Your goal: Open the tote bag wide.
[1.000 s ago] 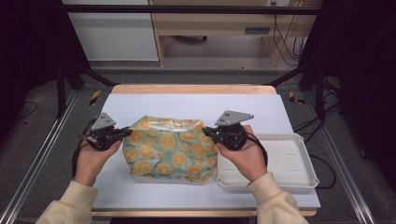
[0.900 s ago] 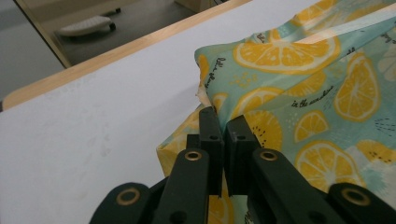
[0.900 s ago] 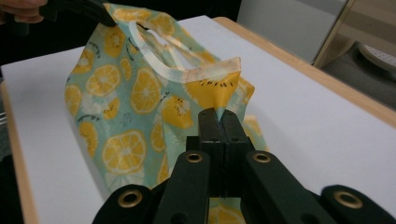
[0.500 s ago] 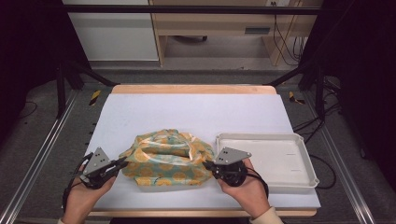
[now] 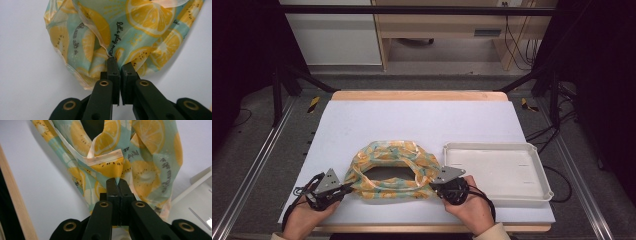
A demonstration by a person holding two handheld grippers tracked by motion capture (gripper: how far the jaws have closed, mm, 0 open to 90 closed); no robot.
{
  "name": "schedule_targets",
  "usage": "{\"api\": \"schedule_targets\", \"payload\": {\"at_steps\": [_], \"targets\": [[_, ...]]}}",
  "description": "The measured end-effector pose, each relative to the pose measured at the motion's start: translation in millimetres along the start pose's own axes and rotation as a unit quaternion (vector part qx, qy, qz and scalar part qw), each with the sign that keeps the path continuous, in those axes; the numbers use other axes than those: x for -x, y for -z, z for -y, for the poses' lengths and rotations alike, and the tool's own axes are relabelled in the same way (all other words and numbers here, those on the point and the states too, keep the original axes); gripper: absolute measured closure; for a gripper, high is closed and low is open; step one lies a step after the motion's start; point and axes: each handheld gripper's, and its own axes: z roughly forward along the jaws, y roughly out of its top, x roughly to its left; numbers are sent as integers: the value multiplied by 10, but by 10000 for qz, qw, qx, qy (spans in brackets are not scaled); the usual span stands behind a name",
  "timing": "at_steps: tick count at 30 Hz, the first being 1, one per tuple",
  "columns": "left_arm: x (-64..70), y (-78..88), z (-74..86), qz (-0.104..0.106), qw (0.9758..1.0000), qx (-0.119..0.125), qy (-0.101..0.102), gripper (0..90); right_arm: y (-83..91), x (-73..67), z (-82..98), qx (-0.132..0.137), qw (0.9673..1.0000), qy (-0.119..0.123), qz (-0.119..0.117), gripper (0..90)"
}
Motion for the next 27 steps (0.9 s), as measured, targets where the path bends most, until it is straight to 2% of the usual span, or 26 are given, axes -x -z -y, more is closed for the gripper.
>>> {"api": "schedule_targets", "payload": {"at_steps": [5, 9, 12, 14, 17, 19, 20, 21, 23, 27], "targets": [[-41, -60, -4, -190, 9998, 0, 98, 882, -76, 36, -85, -150, 9997, 50, 171, 900], [-88, -129, -5, -79, 9996, 30, 251, 884, -120, 67, -112, -217, 9996, -40, 150, 894], [-87, -120, 8, -79, 9996, 40, 257, 882, -73, 73, -119, -93, 9999, -78, 12, 785], [-86, -112, 13, -107, 9996, 44, 253, 881, -9, 82, -142, 6, 9999, -128, 9, 635], [-76, -109, 20, -117, 9996, 50, 247, 880, 81, 101, -208, 112, 9998, -148, -87, 456], [-67, -107, 21, -124, 9997, 43, 225, 880, 137, 104, -262, 225, 9996, -148, -111, 357], [-67, -107, 21, -124, 9997, 43, 225, 879, 137, 104, -262, 225, 9996, -148, -111, 357], [-64, -108, 20, -136, 9996, 44, 224, 879, 181, 109, -328, 315, 9993, -120, -188, 281], [-67, -108, 20, -129, 9997, 41, 220, 879, 204, 112, -413, 393, 9988, -102, -268, 252], [-70, -107, 23, -121, 9997, 46, 230, 877, 169, 136, -651, 433, 9986, -1, -304, 271]]}}
